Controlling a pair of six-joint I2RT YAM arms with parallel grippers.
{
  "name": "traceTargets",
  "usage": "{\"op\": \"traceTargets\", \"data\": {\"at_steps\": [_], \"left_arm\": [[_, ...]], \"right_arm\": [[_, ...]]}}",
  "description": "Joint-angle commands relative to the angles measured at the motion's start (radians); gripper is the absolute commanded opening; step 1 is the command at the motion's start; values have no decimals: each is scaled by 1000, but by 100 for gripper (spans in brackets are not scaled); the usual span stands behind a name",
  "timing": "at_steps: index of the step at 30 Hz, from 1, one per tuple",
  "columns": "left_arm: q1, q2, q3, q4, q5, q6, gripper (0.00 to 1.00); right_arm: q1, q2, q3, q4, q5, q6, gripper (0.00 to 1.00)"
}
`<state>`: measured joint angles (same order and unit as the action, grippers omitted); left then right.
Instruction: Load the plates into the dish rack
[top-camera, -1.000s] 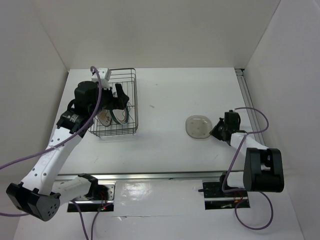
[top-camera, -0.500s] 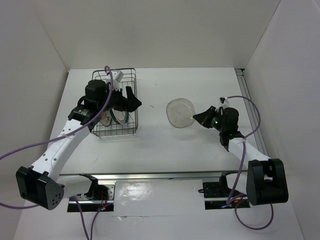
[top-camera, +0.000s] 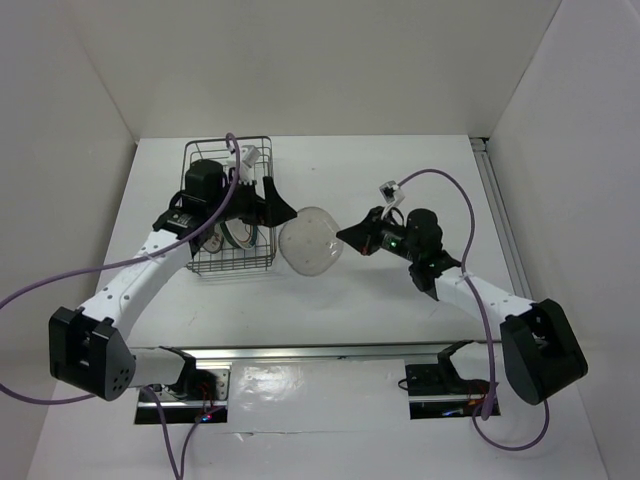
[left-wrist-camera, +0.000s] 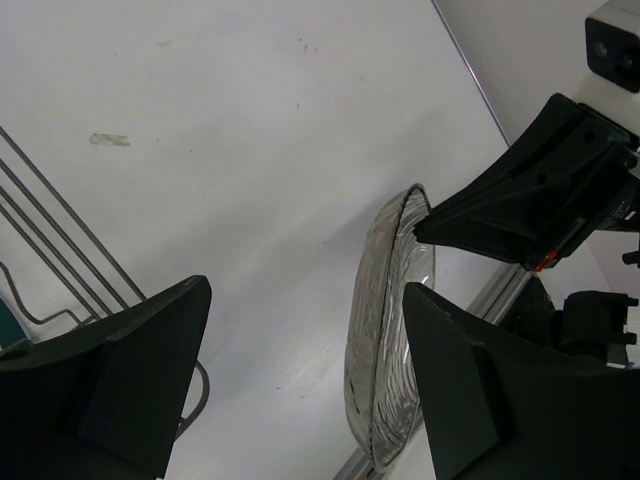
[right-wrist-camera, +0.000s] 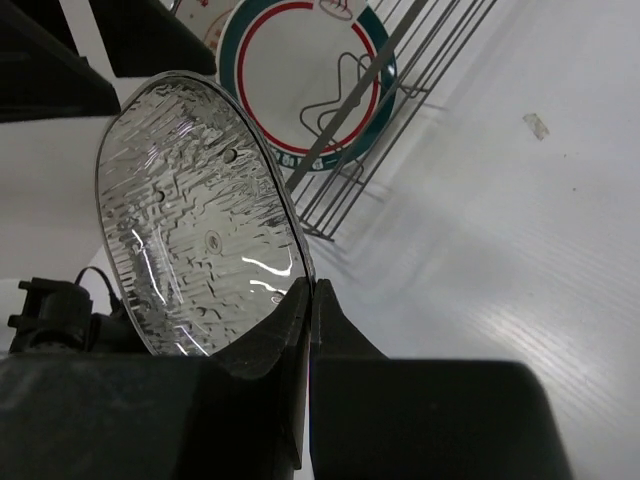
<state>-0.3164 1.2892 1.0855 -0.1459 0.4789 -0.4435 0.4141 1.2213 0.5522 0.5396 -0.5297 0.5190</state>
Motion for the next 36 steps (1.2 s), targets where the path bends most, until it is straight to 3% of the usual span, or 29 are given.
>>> {"op": "traceTargets", "data": {"at_steps": [1, 8, 12, 13, 15, 16, 17, 18, 19, 20, 21, 29, 36], "left_arm": [[4, 10, -1, 63, 78, -15, 90], [4, 33, 10, 54, 101, -15, 81], [4, 45, 19, 54, 110, -15, 53], [4, 54, 19, 54, 110, -15, 41], [4, 55, 30, 45, 110, -15, 32], [4, 55, 30, 45, 110, -15, 18], [4, 55, 40, 45, 96, -15, 11], [4, 55, 40, 31, 84, -5, 5], [4, 44, 53, 22, 64, -4, 0], [4, 24, 53, 5, 12, -4, 0], [4, 9, 53, -7, -28, 5, 0], [4, -195, 80, -118, -471, 51, 0], [4, -185, 108, -188, -773, 71, 0]], "right_arm": [[17, 30, 71, 77, 37, -42, 0], [17, 40, 124, 68, 57, -51, 0], [17, 40, 135, 68, 57, -51, 0], [17, 40, 135, 77, 57, -51, 0], [17, 30, 135, 77, 57, -51, 0], [17, 30, 135, 77, 57, -51, 0], [26, 30, 135, 77, 57, -51, 0], [26, 30, 135, 77, 57, -51, 6], [26, 21, 135, 77, 57, -51, 47], [26, 21, 124, 77, 75, -51, 79], [26, 21, 124, 68, 94, -51, 100], [26, 0, 106, -58, 180, -95, 100], [17, -9, 68, -81, 180, -106, 100]]}}
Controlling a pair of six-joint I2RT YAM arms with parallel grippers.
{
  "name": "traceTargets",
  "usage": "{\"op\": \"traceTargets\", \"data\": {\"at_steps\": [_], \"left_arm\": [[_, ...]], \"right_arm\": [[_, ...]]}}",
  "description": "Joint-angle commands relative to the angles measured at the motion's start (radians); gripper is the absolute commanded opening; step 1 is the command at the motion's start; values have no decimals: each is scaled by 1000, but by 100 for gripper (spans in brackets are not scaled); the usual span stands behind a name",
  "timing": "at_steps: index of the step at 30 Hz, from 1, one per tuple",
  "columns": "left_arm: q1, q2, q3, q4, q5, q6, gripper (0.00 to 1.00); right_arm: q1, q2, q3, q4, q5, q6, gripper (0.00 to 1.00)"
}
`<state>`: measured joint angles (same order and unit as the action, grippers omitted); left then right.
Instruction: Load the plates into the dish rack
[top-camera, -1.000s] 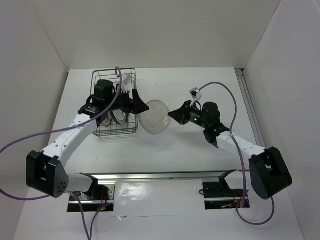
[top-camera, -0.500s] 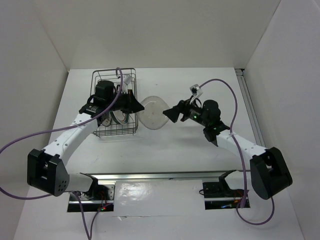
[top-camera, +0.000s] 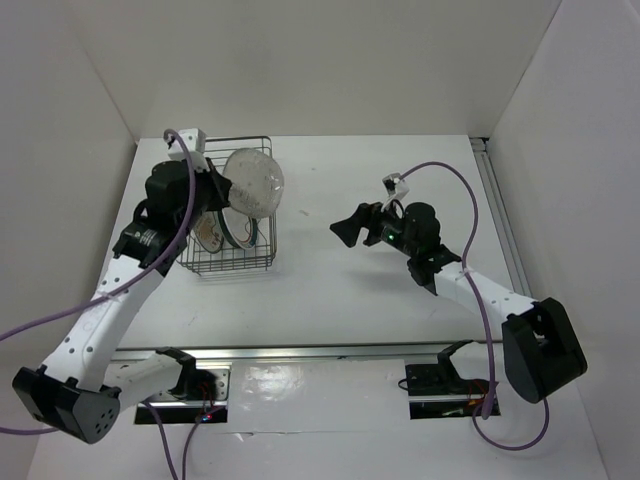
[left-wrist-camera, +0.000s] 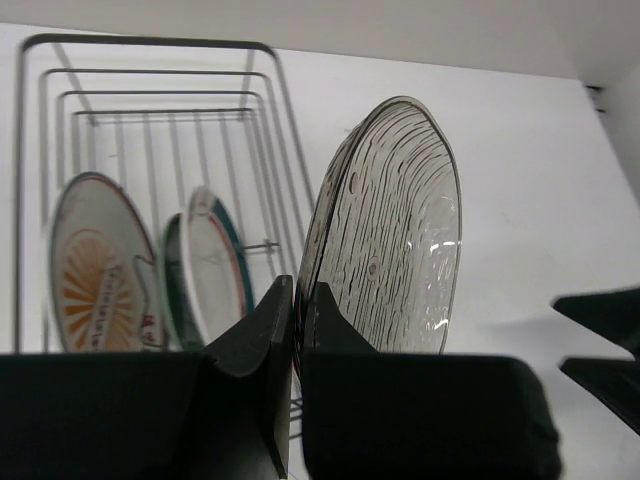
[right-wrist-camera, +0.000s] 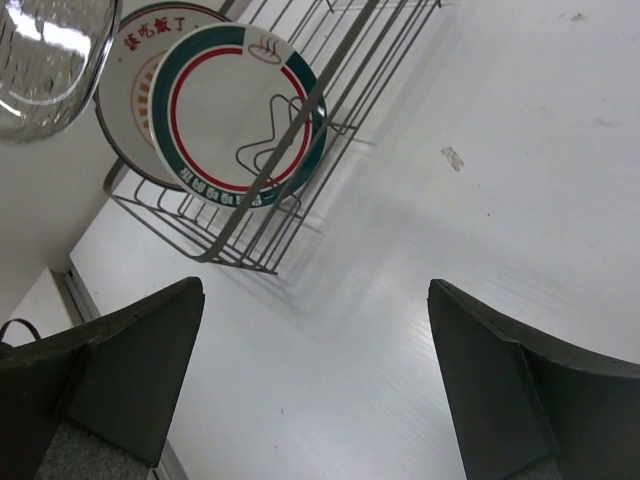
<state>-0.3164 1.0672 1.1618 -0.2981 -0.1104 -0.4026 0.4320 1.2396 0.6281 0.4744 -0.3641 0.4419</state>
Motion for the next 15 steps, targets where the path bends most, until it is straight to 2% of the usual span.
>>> {"op": "traceTargets", "data": {"at_steps": [1, 9, 15], "left_arm": [[4, 51, 32, -47, -221, 30, 0], [4, 227, 179, -170, -385, 21, 0], [-38, 273, 234, -213, -486, 11, 0]], "right_arm": [[-10, -28, -8, -16, 14, -38, 100], [-19, -57, -41, -25, -27, -48, 100], [-41, -66, -50, -28, -48, -68, 100]]}}
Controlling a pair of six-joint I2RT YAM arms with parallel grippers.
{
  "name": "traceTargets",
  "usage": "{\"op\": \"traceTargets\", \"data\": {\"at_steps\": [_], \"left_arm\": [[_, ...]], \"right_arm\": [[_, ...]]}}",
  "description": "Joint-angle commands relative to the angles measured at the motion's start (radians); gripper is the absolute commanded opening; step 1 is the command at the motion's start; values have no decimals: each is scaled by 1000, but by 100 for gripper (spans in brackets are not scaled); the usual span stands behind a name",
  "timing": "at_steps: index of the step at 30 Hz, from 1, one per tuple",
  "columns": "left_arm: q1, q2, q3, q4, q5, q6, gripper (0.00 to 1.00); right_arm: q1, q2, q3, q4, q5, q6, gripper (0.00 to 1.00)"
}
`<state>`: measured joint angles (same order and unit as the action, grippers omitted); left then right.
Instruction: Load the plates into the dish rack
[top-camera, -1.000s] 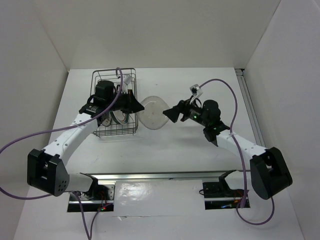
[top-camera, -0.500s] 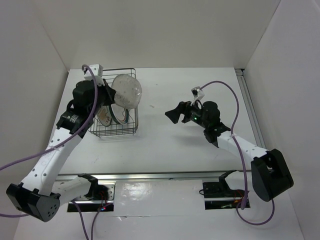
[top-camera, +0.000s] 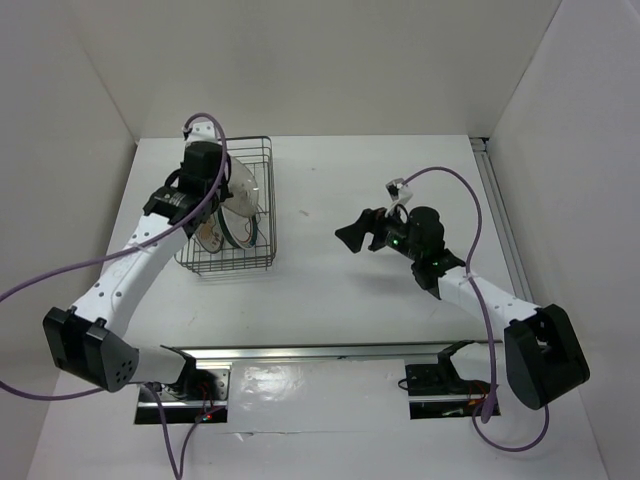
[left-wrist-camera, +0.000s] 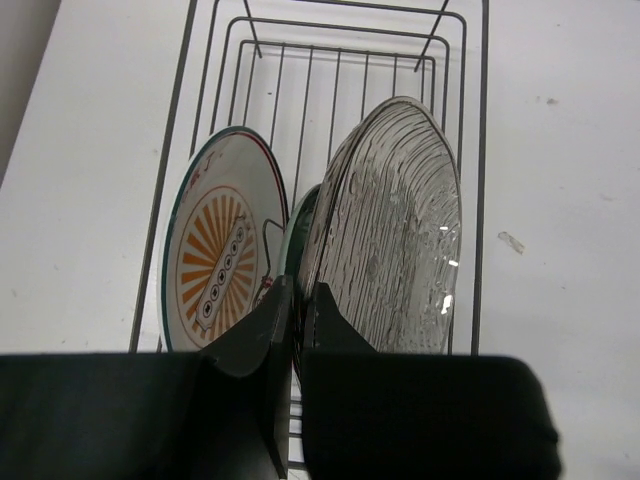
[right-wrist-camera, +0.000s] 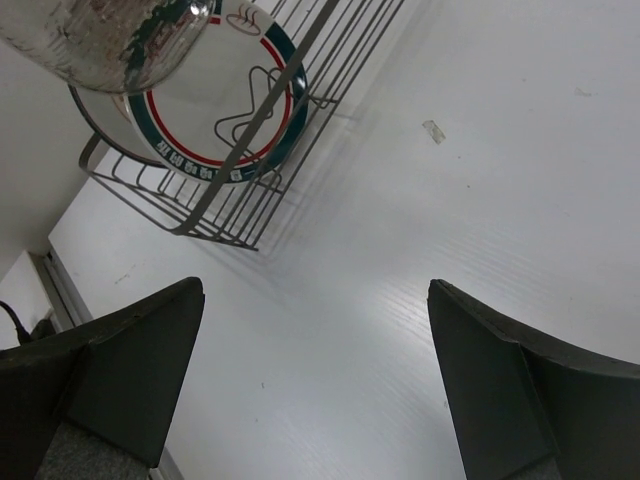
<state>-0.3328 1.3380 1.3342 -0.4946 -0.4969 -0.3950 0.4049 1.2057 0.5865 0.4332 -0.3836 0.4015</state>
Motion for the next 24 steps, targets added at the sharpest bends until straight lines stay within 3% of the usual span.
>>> {"op": "traceTargets", "data": {"at_steps": [1, 7, 15, 24], "left_arm": [[-32, 27, 81, -28, -100, 4, 0], [-41, 78, 124, -47, -141, 37, 0], [-121, 173, 230, -82, -328, 116, 0], [-169, 214, 194, -82, -396, 137, 0]], "right_arm": [[-23, -32, -17, 13, -29, -27, 100], [-32, -21, -17, 22, -52, -27, 100], [-60, -21, -27, 42, -70, -18, 100], [-69, -21, -36, 52, -89, -9, 100]]}}
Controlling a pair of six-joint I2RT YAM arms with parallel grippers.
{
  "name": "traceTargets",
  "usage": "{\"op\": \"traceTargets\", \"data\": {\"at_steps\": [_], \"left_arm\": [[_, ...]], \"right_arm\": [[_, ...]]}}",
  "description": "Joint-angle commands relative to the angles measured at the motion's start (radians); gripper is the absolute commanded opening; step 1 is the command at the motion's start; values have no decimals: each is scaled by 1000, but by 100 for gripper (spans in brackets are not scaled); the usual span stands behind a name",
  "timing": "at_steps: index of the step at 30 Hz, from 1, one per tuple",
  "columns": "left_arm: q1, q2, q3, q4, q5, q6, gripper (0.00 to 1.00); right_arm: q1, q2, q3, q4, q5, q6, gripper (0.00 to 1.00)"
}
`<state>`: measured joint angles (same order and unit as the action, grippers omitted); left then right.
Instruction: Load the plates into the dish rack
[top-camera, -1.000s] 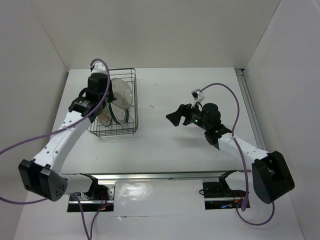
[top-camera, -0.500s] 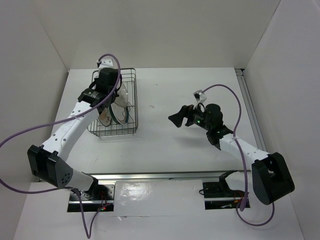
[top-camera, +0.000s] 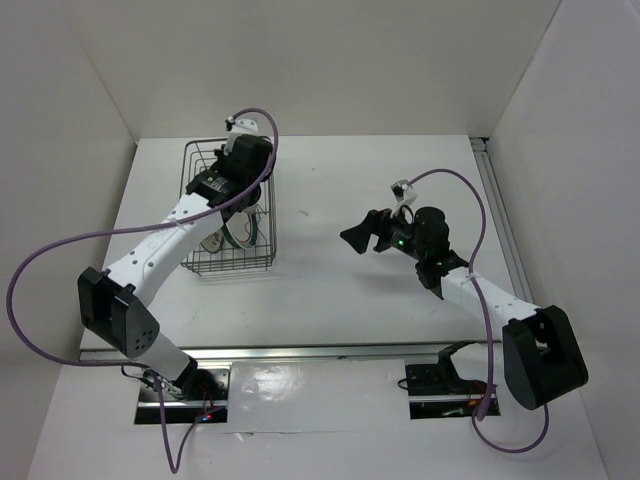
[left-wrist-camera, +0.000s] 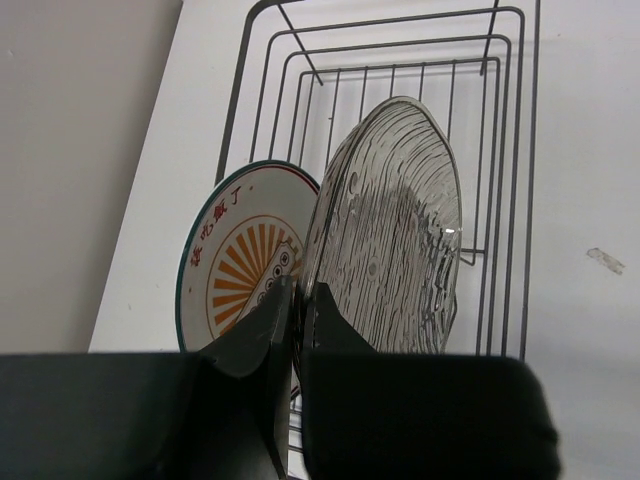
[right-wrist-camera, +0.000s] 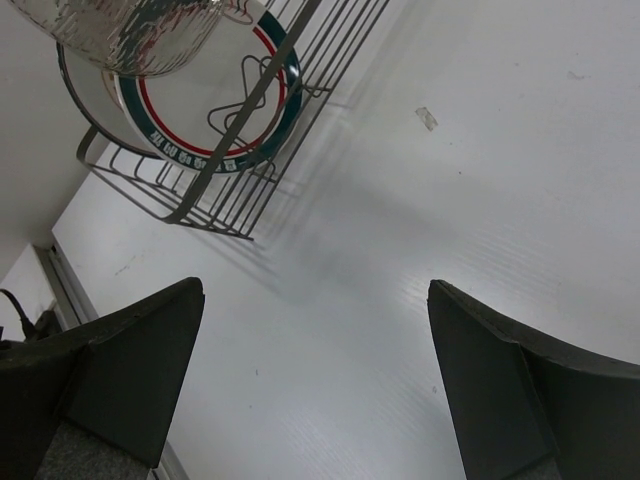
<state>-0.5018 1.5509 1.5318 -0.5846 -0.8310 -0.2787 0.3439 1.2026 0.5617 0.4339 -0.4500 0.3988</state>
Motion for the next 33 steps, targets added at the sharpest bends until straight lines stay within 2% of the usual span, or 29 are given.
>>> {"op": "traceTargets", "data": {"at_steps": [1, 10, 24, 29, 33], "left_arm": [[0, 1, -15, 8, -62, 21, 0], [0, 12, -58, 37, -62, 32, 0], [-9, 115, -59, 57, -53, 42, 0], [-18, 144, -59, 43, -63, 42, 9], [-18, 153, -59, 34, -43, 33, 35]], "right_arm": [[-8, -18, -11, 51, -23, -6, 100], [-17, -18, -11, 60, -32, -6, 100], [-48, -46, -29, 60, -52, 12, 100], [-66, -46, -29, 60, -61, 21, 100], [-66, -46, -39, 60, -61, 21, 100]]}}
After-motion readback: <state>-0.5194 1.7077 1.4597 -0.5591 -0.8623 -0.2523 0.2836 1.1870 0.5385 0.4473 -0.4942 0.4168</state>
